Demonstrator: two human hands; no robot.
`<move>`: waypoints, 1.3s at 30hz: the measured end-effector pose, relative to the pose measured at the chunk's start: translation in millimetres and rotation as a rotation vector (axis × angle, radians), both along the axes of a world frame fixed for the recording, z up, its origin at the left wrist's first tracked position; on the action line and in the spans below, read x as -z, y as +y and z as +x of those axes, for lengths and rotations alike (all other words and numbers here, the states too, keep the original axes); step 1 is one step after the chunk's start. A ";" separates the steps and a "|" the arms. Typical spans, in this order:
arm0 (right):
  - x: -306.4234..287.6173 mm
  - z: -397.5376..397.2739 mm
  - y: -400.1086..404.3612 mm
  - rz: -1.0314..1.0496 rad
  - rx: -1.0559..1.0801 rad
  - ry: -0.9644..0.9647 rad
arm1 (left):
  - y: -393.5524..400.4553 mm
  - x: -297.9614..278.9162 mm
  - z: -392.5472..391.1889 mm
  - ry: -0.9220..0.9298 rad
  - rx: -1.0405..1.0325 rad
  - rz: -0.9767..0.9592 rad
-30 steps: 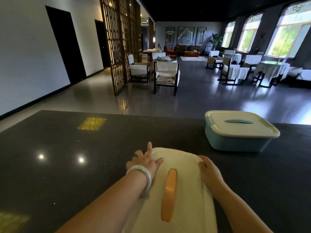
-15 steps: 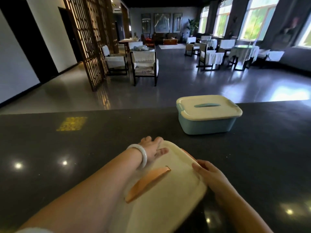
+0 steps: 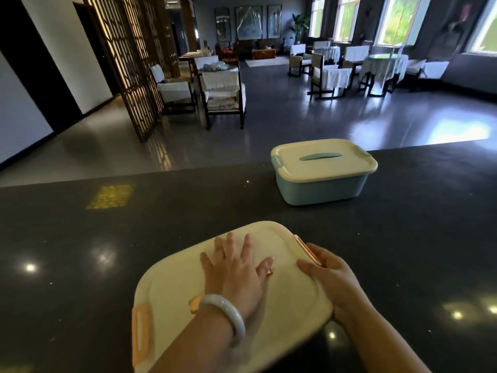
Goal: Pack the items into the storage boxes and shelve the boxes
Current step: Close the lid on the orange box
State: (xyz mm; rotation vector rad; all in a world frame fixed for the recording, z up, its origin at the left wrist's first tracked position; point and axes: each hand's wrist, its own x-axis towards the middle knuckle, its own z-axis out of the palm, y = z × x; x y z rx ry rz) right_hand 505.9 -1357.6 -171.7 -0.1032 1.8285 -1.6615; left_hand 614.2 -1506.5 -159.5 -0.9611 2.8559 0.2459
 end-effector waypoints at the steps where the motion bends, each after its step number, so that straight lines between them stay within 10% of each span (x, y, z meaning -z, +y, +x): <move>1: 1.6 4.5 1.2 -0.012 0.022 0.014 | 0.9 2.0 2.4 0.019 0.002 -0.020; 15: 18.1 44.7 13.8 -0.130 0.070 -0.124 | -21.6 14.7 8.9 0.049 0.193 -0.049; 39: 17.7 35.0 17.1 0.186 -0.115 0.422 | -20.7 -6.1 25.3 0.019 0.265 0.107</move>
